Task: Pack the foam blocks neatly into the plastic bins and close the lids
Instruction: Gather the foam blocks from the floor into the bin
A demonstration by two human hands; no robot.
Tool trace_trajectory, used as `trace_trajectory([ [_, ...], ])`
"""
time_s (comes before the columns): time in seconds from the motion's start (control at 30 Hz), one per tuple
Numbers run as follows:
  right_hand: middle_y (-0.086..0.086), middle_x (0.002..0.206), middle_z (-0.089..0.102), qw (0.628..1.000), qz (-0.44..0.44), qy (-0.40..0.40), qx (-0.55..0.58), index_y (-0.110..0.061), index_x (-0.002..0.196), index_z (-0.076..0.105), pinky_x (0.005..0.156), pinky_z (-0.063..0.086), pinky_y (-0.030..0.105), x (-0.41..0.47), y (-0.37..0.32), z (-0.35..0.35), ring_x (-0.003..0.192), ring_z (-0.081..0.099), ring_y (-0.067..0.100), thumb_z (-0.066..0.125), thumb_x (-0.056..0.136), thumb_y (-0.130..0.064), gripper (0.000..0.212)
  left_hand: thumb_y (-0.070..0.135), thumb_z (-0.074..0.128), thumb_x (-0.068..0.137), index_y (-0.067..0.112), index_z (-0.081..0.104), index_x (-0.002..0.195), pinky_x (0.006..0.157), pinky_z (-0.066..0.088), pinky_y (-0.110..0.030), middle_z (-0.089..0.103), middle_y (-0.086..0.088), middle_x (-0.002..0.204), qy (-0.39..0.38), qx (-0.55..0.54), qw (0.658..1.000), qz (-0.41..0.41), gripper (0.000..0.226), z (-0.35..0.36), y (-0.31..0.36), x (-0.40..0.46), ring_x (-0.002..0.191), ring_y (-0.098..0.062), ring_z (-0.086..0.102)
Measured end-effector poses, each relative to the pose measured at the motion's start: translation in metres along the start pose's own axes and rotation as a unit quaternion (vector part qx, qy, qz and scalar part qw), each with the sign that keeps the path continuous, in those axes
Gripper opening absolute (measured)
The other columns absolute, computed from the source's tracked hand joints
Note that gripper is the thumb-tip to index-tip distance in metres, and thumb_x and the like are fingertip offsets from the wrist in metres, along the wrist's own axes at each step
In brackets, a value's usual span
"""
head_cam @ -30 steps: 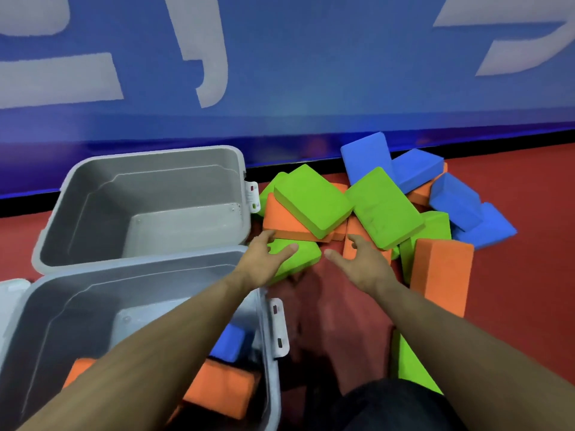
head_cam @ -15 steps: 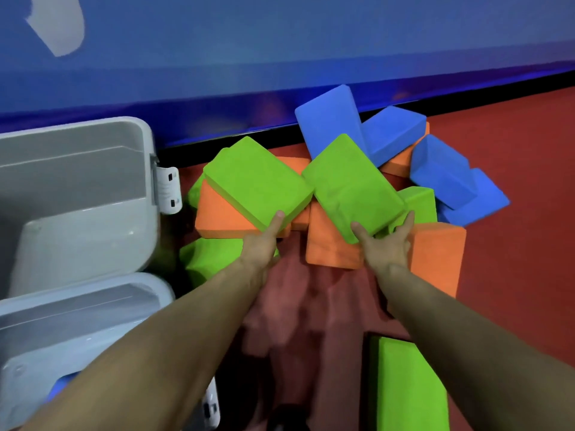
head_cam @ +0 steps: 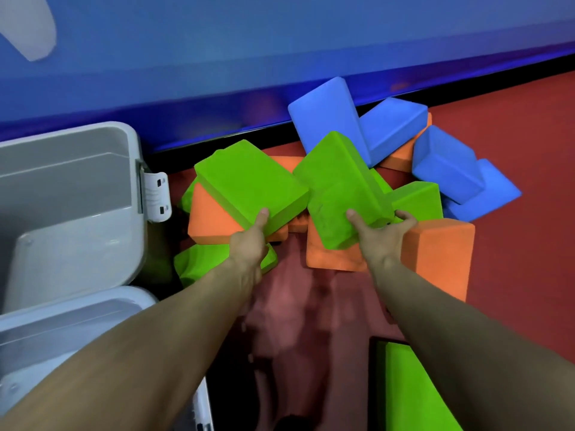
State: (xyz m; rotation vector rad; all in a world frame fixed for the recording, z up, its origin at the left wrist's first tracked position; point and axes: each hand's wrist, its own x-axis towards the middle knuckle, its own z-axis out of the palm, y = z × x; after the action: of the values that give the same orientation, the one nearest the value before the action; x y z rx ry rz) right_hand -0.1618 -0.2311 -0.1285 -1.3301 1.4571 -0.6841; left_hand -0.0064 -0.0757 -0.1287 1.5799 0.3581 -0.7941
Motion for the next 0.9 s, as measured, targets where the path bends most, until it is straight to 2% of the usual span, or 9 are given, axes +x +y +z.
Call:
trace_trajectory([
  [0.13,0.019,0.139,0.052,1.000,-0.017,0.023,0.012,-0.013,0.147,0.019,0.111,0.042,0.042,-0.030,-0.020,-0.001,0.123,0.056,0.028,0.094,0.065,-0.039,0.114,0.036,0.076,0.089,-0.002,0.062,0.127,0.087,0.052,-0.032,0.073,-0.011,0.117,-0.008,-0.007,0.999,0.038,0.055,-0.019,0.025,-0.029,0.109,-0.028,0.070],
  [0.23,0.018,0.148,0.046,0.999,-0.039,0.022,-0.026,-0.001,0.152,0.027,0.117,0.034,0.043,-0.057,-0.041,-0.013,0.137,0.045,0.029,0.092,0.064,-0.049,0.119,0.035,0.078,0.088,0.007,0.071,0.112,0.090,0.055,-0.040,0.075,-0.009,0.113,-0.033,0.004,0.996,0.081,0.038,-0.043,0.052,-0.053,0.093,-0.018,0.075],
  [0.33,0.015,0.135,0.057,0.996,-0.063,0.022,-0.052,-0.003,0.139,0.049,0.108,0.044,0.047,-0.088,-0.068,-0.024,0.126,0.054,0.031,0.087,0.056,-0.066,0.112,0.043,0.084,0.076,0.012,0.072,0.114,0.089,0.060,-0.041,0.078,-0.001,0.108,-0.044,-0.006,0.994,0.103,0.050,-0.078,0.083,-0.078,0.096,-0.019,0.075],
  [0.43,0.007,0.126,0.064,0.993,-0.101,0.007,-0.064,-0.013,0.133,0.057,0.100,0.052,0.047,-0.115,-0.093,-0.029,0.118,0.062,0.026,0.077,0.045,-0.087,0.117,0.040,0.083,0.081,0.009,0.073,0.108,0.084,0.061,-0.046,0.078,-0.011,0.103,-0.031,-0.015,0.990,0.139,0.042,-0.121,0.117,-0.108,0.093,-0.028,0.075],
  [0.53,0.005,0.126,0.060,0.985,-0.157,-0.027,-0.074,-0.011,0.131,0.056,0.104,0.047,0.040,-0.165,-0.132,-0.030,0.119,0.056,0.021,0.087,0.058,-0.069,0.098,0.034,0.080,0.085,0.011,0.073,0.095,0.089,0.060,-0.046,0.079,-0.009,0.096,0.000,0.023,0.977,0.210,0.026,-0.174,0.150,-0.142,0.090,-0.022,0.074],
  [0.6,0.007,0.126,0.055,0.977,-0.193,-0.047,-0.074,-0.009,0.130,0.054,0.104,0.042,0.036,-0.197,-0.153,-0.027,0.121,0.052,0.024,0.089,0.063,-0.056,0.089,0.037,0.082,0.082,0.010,0.071,0.097,0.088,0.059,-0.047,0.077,-0.009,0.096,0.035,0.036,0.964,0.262,0.032,-0.209,0.171,-0.164,0.091,-0.025,0.072],
  [0.73,0.007,0.129,0.054,0.949,-0.273,-0.117,-0.101,-0.011,0.135,0.051,0.108,0.041,0.037,-0.266,-0.184,-0.010,0.125,0.048,0.024,0.085,0.064,-0.062,0.094,0.035,0.085,0.080,0.012,0.058,0.124,0.092,0.051,-0.033,0.068,0.000,0.111,0.109,0.058,0.939,0.320,0.057,-0.288,0.202,-0.206,0.100,-0.018,0.067],
  [0.8,0.005,0.129,0.053,0.934,-0.305,-0.148,-0.116,-0.015,0.136,0.050,0.108,0.040,0.037,-0.300,-0.191,0.001,0.125,0.047,0.023,0.085,0.065,-0.060,0.091,0.042,0.088,0.074,0.011,0.058,0.124,0.095,0.052,-0.033,0.069,0.004,0.111,0.139,0.090,0.923,0.346,0.066,-0.332,0.204,-0.221,0.100,-0.012,0.067],
  [0.9,0.002,0.132,0.051,0.911,-0.338,-0.196,-0.135,-0.020,0.139,0.050,0.106,0.037,0.032,-0.353,-0.193,0.017,0.126,0.047,0.021,0.086,0.067,-0.057,0.089,0.048,0.091,0.066,0.015,0.056,0.137,0.102,0.052,-0.038,0.067,0.002,0.122,0.190,0.127,0.904,0.362,0.086,-0.400,0.192,-0.244,0.110,-0.014,0.065],
])
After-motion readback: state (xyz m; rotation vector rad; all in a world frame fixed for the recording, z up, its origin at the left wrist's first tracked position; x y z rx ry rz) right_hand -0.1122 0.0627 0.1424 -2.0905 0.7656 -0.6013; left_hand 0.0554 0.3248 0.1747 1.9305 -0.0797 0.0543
